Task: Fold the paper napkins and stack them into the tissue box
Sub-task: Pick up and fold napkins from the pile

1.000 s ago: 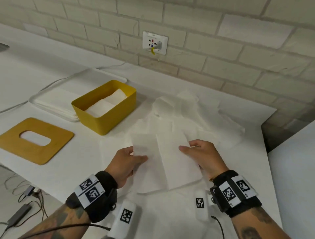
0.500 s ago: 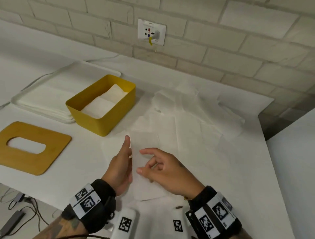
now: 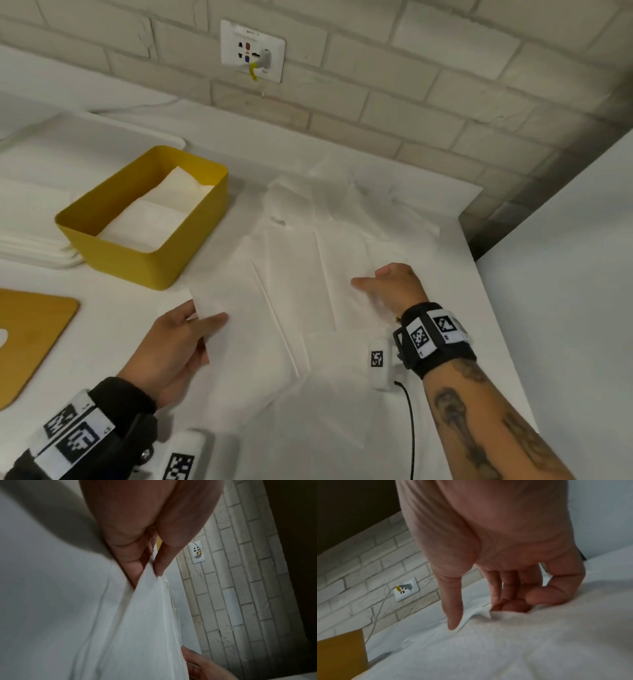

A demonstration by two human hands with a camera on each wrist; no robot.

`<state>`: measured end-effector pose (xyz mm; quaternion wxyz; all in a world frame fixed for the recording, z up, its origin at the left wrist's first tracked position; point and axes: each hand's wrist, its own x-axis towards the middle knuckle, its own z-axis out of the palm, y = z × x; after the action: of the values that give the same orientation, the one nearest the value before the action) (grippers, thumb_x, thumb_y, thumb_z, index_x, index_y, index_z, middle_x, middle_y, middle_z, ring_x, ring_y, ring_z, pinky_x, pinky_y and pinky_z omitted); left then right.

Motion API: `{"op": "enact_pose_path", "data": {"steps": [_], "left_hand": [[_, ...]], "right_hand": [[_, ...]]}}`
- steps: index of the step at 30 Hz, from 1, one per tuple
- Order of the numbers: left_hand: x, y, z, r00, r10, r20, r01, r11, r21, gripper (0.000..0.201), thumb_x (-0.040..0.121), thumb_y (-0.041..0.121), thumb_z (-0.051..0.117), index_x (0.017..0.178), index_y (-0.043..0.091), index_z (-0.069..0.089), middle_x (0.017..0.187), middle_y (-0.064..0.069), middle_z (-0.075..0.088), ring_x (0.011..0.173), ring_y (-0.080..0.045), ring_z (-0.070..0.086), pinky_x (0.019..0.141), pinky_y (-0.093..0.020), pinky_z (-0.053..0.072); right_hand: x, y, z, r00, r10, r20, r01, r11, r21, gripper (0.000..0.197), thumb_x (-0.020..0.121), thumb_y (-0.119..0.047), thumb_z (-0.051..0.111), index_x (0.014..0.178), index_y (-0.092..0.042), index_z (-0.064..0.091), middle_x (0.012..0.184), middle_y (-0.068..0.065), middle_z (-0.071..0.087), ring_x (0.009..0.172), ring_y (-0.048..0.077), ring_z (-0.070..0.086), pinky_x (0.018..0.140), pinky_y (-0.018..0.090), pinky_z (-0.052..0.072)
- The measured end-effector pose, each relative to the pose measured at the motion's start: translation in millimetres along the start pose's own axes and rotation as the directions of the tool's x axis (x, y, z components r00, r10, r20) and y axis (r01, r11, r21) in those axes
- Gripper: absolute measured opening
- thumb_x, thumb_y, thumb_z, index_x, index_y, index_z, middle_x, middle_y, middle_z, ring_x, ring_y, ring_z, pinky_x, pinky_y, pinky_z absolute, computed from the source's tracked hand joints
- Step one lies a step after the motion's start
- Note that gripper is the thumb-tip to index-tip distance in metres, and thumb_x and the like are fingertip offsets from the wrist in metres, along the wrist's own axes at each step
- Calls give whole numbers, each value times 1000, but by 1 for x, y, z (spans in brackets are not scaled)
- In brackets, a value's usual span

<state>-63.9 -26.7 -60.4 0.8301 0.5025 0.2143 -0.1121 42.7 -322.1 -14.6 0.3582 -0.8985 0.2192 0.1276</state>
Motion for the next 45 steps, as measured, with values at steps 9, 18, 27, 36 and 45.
{"op": "enact_pose_path", "data": {"steps": [9, 18, 27, 36, 45], "left_hand": [[10, 6, -3, 997, -42, 66, 40, 999, 32, 23, 96, 0, 59, 117, 3, 69, 112, -18, 76, 82, -21, 78, 62, -29, 63], [31, 31, 18, 984, 25, 178, -42, 995, 95, 32, 99, 4, 55, 127, 15, 67, 116, -7, 77, 101, -21, 75, 70, -28, 63], [42, 6, 14, 989, -28, 144, -5, 975, 223, 31, 99, 1, 57, 126, 14, 66, 120, -14, 74, 108, -36, 71, 92, -44, 52], [43, 9, 13, 973, -62, 220, 31, 989, 142, 38, 100, -2, 54, 131, 18, 63, 121, -7, 75, 105, -24, 74, 75, -34, 64], [41, 12, 10, 962, -63, 266, 52, 997, 49, 44, 99, -7, 49, 134, 17, 62, 125, -14, 72, 111, -30, 71, 83, -37, 63]], "right_hand": [[-6, 11, -5, 999, 13, 30, -24, 905, 425, 22, 87, -20, 78, 88, -17, 56, 111, 19, 70, 88, 25, 66, 76, 42, 61], [-30, 54, -30, 998, -54, -38, 65, 921, 384, 30, 85, -36, 80, 108, -21, 67, 105, -1, 70, 97, 13, 64, 71, 29, 52], [-37, 56, -48, 990, -140, 34, 132, 975, 177, 22, 84, -18, 80, 105, -15, 74, 99, 20, 74, 95, 33, 71, 81, 36, 53], [-53, -20, 1, 931, -291, 219, 222, 930, 291, 35, 88, -48, 74, 116, -29, 68, 75, -4, 66, 60, 8, 58, 60, 22, 47], [-6, -1, 20, 1000, 4, -6, -3, 986, 169, 45, 84, -43, 78, 63, -13, 51, 63, 2, 55, 57, 20, 52, 58, 27, 46]]}}
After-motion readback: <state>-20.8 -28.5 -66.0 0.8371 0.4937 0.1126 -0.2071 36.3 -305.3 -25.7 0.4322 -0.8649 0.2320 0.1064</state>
